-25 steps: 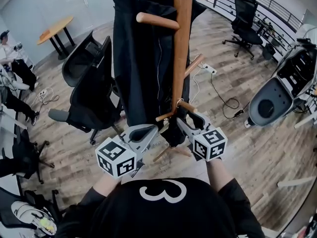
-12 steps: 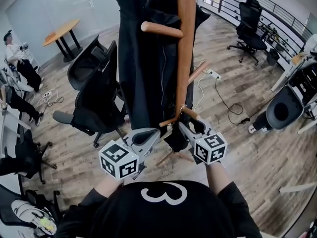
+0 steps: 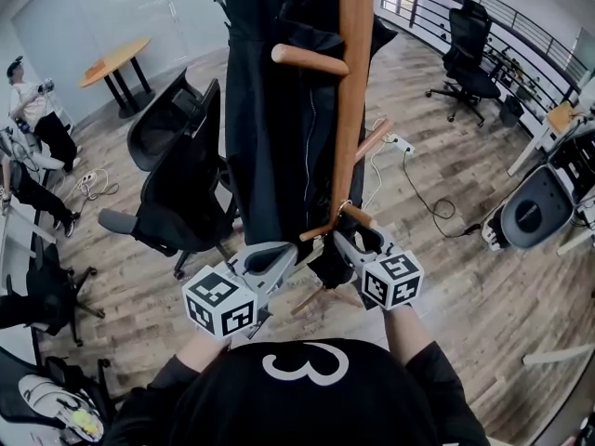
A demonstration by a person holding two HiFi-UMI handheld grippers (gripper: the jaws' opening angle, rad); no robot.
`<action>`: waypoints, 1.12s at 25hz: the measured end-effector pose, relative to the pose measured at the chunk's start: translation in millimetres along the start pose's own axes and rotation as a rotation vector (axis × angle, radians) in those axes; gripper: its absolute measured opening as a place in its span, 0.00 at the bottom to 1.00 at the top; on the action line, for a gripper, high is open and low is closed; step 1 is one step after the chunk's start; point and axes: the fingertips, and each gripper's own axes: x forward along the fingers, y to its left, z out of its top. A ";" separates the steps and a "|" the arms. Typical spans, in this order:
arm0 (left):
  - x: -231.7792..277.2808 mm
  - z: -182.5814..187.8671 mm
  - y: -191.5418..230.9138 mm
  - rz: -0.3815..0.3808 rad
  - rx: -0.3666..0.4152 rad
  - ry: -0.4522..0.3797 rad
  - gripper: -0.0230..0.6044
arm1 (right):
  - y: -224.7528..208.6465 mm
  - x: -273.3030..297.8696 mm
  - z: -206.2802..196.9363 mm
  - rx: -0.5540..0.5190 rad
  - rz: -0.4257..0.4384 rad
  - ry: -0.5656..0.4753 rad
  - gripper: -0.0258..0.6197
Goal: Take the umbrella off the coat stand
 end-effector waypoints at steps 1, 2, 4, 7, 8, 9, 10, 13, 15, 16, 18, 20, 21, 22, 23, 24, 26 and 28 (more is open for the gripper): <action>-0.6 0.5 -0.2 0.000 0.001 -0.002 0.06 | 0.0 0.0 0.0 -0.002 -0.002 0.000 0.34; -1.4 1.1 -0.2 0.001 0.002 -0.004 0.06 | 0.1 -0.2 0.1 -0.003 -0.002 0.000 0.35; -3.3 2.2 0.3 0.004 0.004 -0.006 0.06 | 0.1 -0.8 0.1 -0.005 -0.005 -0.001 0.35; -5.0 3.0 0.8 0.007 0.004 -0.009 0.06 | 0.0 -2.0 -0.4 -0.005 -0.008 0.000 0.35; -5.2 3.0 0.8 0.007 0.005 -0.009 0.06 | -0.1 -2.4 -0.6 -0.006 -0.007 0.001 0.35; -5.3 3.1 1.0 0.007 0.005 -0.009 0.06 | -0.2 -2.7 -0.6 -0.006 -0.006 0.001 0.35; -5.4 3.2 1.3 0.007 0.005 -0.008 0.06 | -0.1 -2.8 -0.2 -0.006 -0.004 0.003 0.35; -6.5 2.5 1.7 0.008 0.003 -0.003 0.06 | 0.8 -3.2 1.1 -0.009 -0.004 0.008 0.35; -7.0 1.7 1.1 0.009 -0.001 0.000 0.06 | 1.4 -4.3 0.4 -0.013 -0.006 0.014 0.35; -7.1 1.7 0.7 0.009 -0.002 0.001 0.06 | 1.6 -5.1 0.2 -0.014 -0.007 0.016 0.35; -7.4 2.5 -0.1 0.008 -0.003 0.003 0.06 | 2.1 -6.7 1.0 -0.017 -0.009 0.018 0.35; -7.4 3.1 -0.4 0.007 -0.005 0.005 0.06 | 2.6 -8.0 2.9 -0.020 -0.011 0.018 0.35; -6.8 3.1 -0.4 0.007 -0.007 0.005 0.06 | 2.2 -8.9 4.1 -0.021 -0.012 0.018 0.35; -5.4 3.3 -0.2 0.007 -0.009 0.005 0.06 | 1.3 -10.1 5.5 -0.021 -0.014 0.016 0.35; -3.7 3.7 -0.2 0.005 -0.012 0.004 0.06 | 0.2 -11.3 7.0 -0.019 -0.017 0.013 0.35; -2.0 4.2 -0.5 0.002 -0.014 0.004 0.06 | -0.3 -12.3 8.4 -0.018 -0.018 0.010 0.35; 0.2 5.5 -3.4 -0.007 -0.011 0.002 0.06 | 0.8 -15.0 10.1 -0.020 -0.017 0.005 0.35; 1.5 7.3 -9.0 -0.019 -0.002 0.000 0.06 | 2.1 -20.2 11.7 -0.024 -0.018 0.000 0.35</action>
